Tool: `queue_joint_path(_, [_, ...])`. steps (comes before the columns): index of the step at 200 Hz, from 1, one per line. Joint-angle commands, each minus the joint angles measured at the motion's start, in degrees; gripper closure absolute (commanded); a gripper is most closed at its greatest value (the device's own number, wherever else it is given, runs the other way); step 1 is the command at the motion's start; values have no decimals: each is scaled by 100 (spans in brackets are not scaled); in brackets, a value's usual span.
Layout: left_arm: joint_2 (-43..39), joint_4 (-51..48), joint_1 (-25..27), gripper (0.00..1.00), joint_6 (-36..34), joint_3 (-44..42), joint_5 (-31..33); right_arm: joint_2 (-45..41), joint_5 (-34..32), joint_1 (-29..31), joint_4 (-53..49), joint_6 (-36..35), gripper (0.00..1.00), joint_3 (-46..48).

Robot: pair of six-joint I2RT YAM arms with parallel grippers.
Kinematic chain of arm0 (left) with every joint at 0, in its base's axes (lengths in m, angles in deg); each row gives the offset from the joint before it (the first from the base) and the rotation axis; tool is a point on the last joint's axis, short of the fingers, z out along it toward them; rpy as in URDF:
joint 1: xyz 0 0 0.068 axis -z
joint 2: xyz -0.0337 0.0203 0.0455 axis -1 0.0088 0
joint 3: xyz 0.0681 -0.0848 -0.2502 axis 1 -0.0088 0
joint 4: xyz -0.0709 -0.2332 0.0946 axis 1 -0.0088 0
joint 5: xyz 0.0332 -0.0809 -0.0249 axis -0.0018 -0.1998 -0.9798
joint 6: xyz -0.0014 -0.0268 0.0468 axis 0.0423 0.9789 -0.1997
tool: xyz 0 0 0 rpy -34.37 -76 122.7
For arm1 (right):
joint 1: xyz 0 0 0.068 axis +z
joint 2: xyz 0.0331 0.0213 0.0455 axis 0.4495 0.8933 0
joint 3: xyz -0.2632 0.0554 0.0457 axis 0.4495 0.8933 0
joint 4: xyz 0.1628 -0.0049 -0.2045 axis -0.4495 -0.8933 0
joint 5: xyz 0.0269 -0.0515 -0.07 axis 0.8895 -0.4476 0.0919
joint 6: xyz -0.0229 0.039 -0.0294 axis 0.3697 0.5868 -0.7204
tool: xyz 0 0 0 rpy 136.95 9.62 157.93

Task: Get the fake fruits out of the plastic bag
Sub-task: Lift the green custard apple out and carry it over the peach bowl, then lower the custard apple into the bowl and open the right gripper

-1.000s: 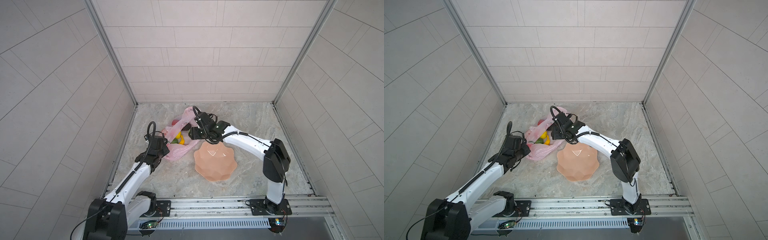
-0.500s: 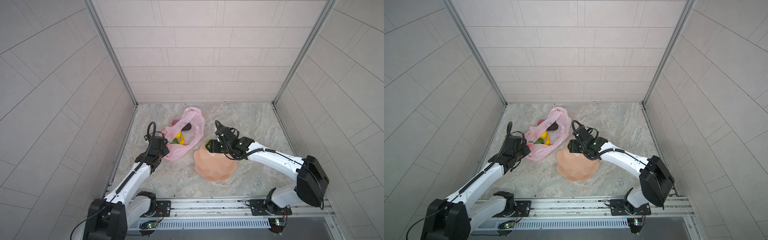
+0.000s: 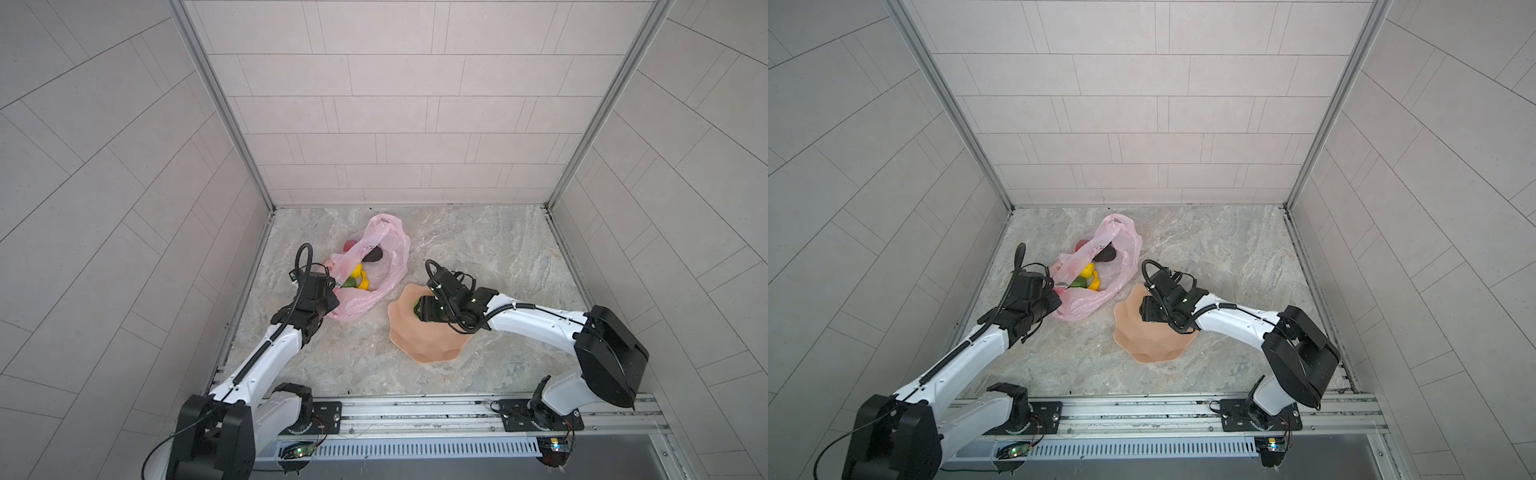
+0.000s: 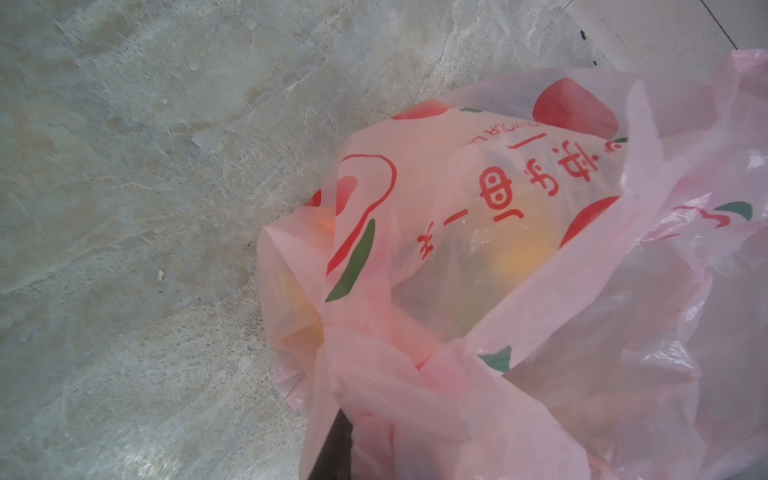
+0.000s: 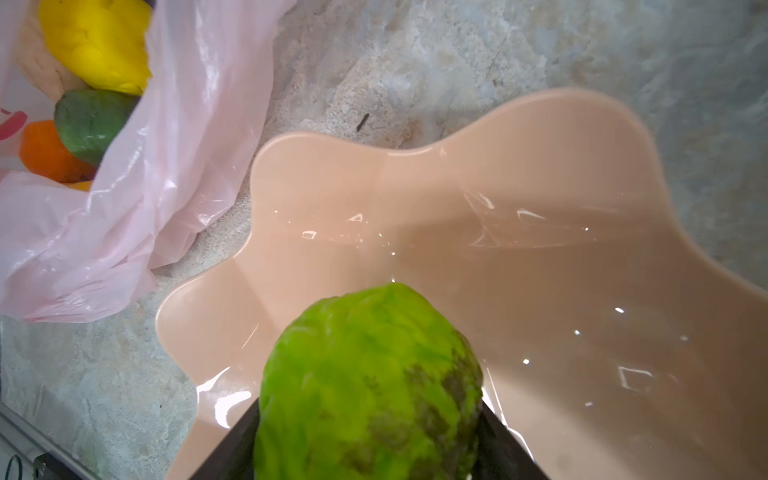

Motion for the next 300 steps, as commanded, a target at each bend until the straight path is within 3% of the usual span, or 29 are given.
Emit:
queue_joint_path(1, [27,46,-11,82,-78,-65,109,201,-233,33,57,50,43,-26])
queue_joint_path(109, [57,59,-16,83,-73,-65,105,527,-718,-45,-206,-189,41,-63])
queue_joint_path(232, [-46,5,-12,84,-35,-140,239,255,-715,-41,-703,-591,14,-401])
queue_joint_path(300, [-593,-689,-17,88,527,-265,709,-476,-710,29,-956,-990,14,-677])
